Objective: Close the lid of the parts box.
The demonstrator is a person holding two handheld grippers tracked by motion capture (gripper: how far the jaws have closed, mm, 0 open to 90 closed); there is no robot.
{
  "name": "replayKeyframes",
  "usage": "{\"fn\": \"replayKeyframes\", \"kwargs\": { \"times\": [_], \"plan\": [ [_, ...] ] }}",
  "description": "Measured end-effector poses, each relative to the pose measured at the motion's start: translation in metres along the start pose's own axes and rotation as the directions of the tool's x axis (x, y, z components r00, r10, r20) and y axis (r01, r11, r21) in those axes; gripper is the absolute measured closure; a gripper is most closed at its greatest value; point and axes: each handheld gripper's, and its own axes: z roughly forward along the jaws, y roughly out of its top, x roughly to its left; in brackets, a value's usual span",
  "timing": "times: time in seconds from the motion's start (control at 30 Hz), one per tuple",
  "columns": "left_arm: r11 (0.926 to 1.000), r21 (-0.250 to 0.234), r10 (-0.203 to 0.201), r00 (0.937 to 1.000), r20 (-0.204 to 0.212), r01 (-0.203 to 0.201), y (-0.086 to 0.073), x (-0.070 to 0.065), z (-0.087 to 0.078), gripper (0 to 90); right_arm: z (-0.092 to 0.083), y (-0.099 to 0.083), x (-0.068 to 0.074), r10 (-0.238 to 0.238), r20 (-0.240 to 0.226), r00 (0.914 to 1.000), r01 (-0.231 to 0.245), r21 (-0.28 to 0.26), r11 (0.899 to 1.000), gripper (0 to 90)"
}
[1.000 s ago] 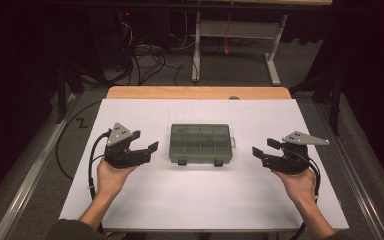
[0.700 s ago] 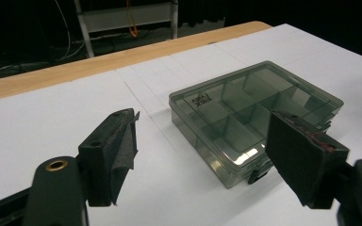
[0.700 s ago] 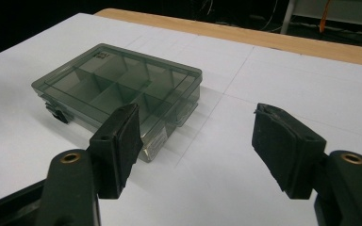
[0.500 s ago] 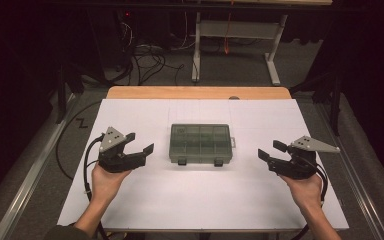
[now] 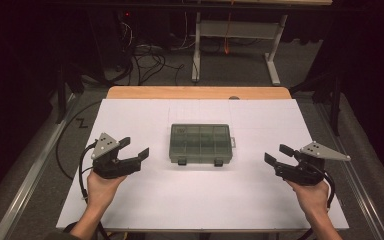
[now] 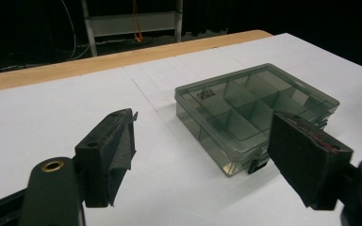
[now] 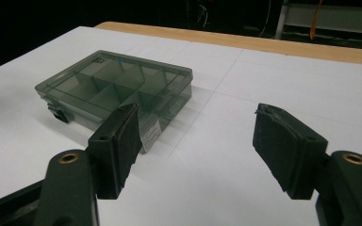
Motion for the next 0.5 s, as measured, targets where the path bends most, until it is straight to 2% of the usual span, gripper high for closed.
{"fn": "replayKeyframes", "kwargs": {
  "times": [0.33,0.5],
  "plan": [
    [1.0000,-0.008,-0.002,1.0000,-0.004,0.002,-0.007,0.003,-0.005,23.1,-0.008,-0.011,-0.005,0.014,0.010,0.9999,-0.014,-0.038,0.999,33.6],
    [0.9997,-0.015,-0.021,0.9998,-0.001,0.021,-0.009,0.004,-0.007,22.9,-0.013,-0.016,-0.007,0.016,0.013,0.9998,-0.016,-0.050,0.999,33.5]
  ]
}}
